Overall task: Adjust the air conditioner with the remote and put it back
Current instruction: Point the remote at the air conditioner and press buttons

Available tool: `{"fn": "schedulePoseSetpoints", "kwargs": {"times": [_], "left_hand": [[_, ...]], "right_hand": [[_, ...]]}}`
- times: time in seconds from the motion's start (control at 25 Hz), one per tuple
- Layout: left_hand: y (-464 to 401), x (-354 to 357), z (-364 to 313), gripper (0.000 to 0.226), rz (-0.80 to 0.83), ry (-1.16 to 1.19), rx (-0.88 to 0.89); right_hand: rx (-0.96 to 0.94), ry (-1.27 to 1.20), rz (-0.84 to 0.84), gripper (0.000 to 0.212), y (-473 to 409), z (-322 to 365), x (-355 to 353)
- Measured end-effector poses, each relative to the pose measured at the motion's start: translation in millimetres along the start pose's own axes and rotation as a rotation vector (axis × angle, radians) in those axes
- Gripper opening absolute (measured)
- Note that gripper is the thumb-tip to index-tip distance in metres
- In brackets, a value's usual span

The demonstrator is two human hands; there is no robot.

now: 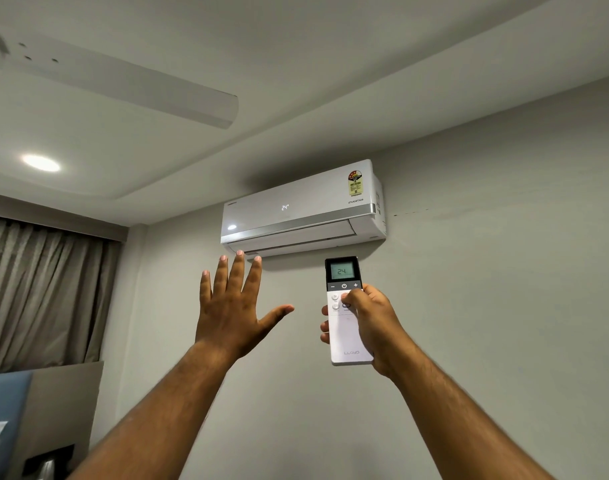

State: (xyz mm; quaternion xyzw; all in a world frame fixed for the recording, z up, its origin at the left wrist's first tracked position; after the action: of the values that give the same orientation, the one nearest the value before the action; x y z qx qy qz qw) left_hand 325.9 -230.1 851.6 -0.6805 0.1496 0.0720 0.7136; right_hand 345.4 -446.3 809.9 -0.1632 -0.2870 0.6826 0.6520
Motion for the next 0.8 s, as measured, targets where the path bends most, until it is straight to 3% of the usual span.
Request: {"fn": "schedulePoseSetpoints", "kwargs": {"times": [0.8], "left_hand": [[2.4, -6.2, 4.8, 0.098, -0.059, -0.010, -0.038]], "right_hand": [[-0.023, -0.020, -0.035, 0.020, 0.1, 4.9, -3.3]]}}
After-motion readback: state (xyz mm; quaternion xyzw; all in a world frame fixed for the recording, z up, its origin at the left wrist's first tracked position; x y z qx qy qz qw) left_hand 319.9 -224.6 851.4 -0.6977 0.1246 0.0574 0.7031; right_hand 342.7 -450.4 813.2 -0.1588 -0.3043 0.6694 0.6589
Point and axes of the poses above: each hand's wrist, its own y-axis away from the middle knuckle, its own x-axis out of the palm, z = x × y, the point moved 10 cm from there along -y, towards the middle knuckle, and after that the axes turned 1 degree about -x, right-handed, at the moved point
